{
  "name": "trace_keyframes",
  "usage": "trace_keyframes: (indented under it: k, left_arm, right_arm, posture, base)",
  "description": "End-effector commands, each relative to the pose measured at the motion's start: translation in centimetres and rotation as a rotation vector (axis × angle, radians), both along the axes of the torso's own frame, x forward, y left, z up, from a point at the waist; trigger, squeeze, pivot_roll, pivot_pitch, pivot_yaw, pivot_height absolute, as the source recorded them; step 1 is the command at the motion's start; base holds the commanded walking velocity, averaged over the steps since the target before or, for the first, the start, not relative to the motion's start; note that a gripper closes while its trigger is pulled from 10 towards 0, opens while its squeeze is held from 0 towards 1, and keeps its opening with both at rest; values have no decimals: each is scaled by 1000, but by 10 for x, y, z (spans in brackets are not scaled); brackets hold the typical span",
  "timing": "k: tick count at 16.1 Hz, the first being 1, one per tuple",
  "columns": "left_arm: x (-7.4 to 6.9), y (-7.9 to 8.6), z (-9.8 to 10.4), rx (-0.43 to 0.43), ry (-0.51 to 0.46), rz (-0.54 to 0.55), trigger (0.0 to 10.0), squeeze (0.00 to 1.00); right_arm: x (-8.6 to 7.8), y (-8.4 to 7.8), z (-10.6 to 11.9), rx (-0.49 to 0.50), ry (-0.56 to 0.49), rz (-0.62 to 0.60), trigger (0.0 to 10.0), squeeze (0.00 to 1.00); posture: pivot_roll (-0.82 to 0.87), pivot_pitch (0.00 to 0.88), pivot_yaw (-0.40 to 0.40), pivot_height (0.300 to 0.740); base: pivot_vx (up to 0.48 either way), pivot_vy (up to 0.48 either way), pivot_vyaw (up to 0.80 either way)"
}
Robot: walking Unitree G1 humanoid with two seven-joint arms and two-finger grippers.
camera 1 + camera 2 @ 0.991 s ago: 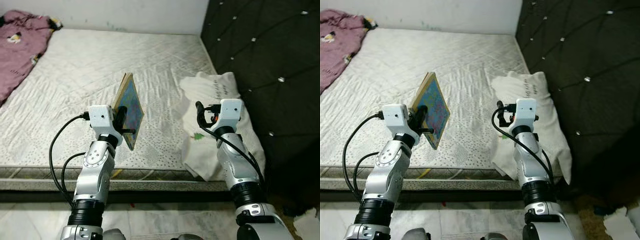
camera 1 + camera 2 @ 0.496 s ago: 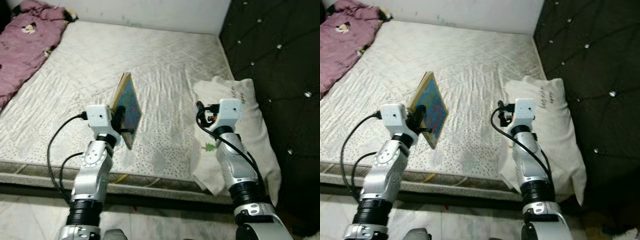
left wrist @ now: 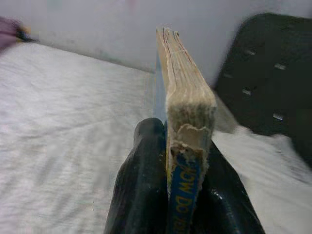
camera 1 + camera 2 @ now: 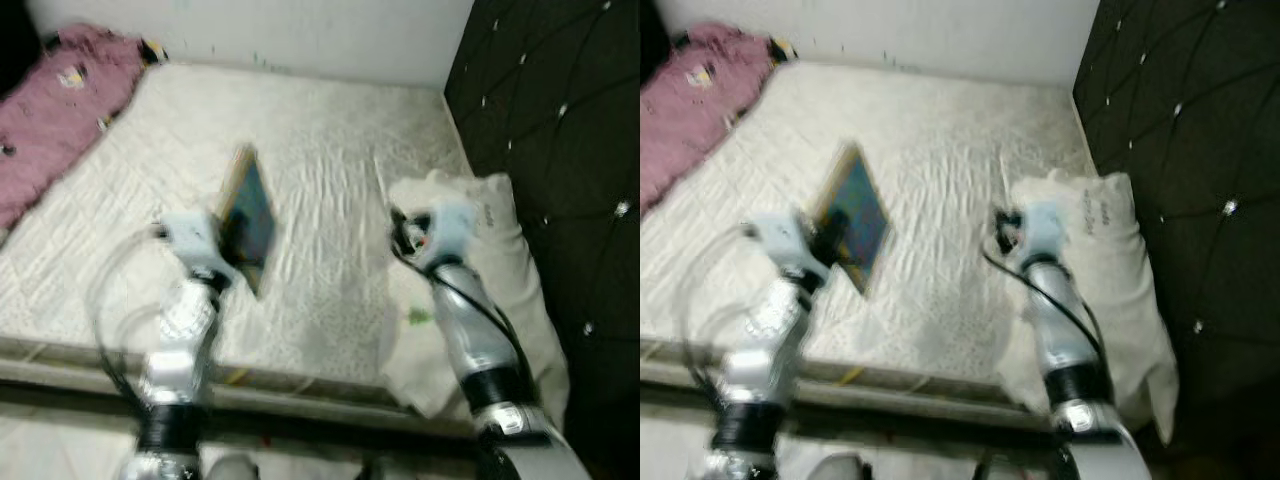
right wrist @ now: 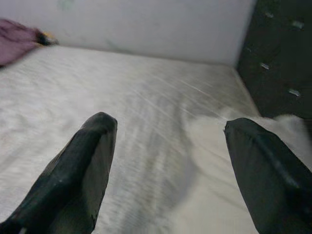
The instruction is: Clean up the room
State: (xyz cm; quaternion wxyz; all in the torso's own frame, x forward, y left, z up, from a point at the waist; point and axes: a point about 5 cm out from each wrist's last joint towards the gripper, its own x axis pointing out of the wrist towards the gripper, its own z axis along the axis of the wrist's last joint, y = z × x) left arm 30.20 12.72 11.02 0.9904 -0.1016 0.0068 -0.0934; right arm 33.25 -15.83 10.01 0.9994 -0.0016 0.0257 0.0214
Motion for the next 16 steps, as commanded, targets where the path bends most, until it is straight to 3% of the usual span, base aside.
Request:
trace_keyframes:
  k: [1,6,16]
  left_arm:
    - [4,2,14,11,-59,-1,10000,0]
    - [5,4,10,-9,-32,27,10000,0]
    - [6,4,12,-19,-37,31,10000,0]
  right_arm:
    - [3,5,6,4,-20,17,10000,0]
    - [3,6,5,3,-12,20,10000,0]
    - [4,5,4,5,7,19,10000,0]
  posture:
    - [5,0,-35,740]
    - [4,0,-35,740]
    - [0,0,-39,740]
  base:
    - [0,0,0]
    - [0,0,0]
    - [0,480,-243]
